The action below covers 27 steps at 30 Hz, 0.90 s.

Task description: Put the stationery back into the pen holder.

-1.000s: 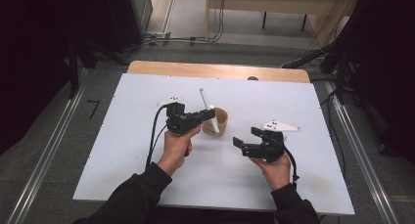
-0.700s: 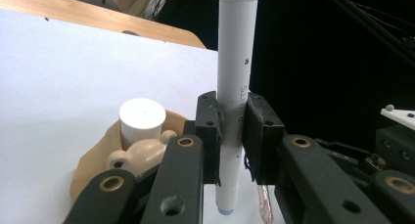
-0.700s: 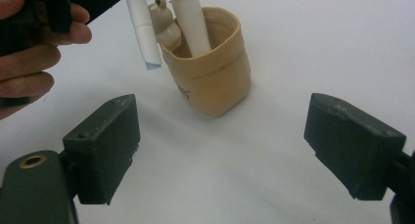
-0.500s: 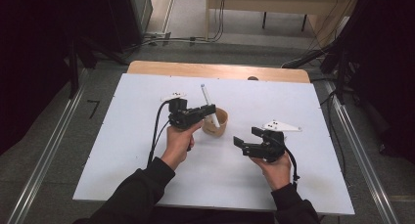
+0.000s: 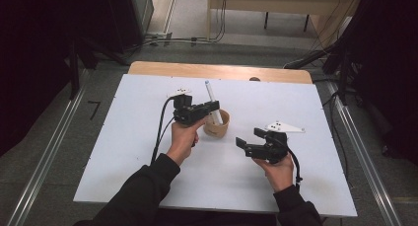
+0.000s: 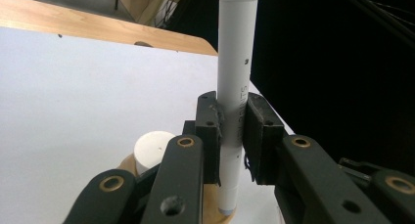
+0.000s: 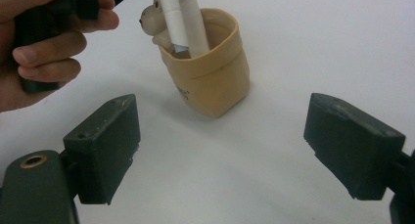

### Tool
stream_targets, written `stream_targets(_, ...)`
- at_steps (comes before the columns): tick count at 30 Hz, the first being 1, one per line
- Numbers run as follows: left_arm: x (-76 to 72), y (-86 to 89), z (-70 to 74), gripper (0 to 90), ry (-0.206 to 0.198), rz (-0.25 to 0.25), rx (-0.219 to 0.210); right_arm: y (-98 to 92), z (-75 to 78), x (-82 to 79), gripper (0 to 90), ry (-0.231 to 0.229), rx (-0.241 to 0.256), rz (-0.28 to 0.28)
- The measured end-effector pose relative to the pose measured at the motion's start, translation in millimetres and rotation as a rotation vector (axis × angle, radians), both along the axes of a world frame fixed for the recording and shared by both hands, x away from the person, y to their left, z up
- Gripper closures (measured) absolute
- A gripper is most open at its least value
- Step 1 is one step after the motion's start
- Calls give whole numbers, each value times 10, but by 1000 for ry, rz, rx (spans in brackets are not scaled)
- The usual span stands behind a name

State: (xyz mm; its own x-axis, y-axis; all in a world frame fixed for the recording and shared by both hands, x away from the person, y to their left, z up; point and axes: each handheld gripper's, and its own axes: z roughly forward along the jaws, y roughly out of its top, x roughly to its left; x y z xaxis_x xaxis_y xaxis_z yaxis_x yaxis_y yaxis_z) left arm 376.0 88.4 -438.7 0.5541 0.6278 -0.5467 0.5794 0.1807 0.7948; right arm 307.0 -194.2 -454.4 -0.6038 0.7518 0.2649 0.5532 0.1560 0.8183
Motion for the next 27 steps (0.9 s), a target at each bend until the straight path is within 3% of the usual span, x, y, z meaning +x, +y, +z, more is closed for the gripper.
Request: stream_targets(27,131,-127,1,786,-45,11,136,-15,-12,11,123,11,17,2)
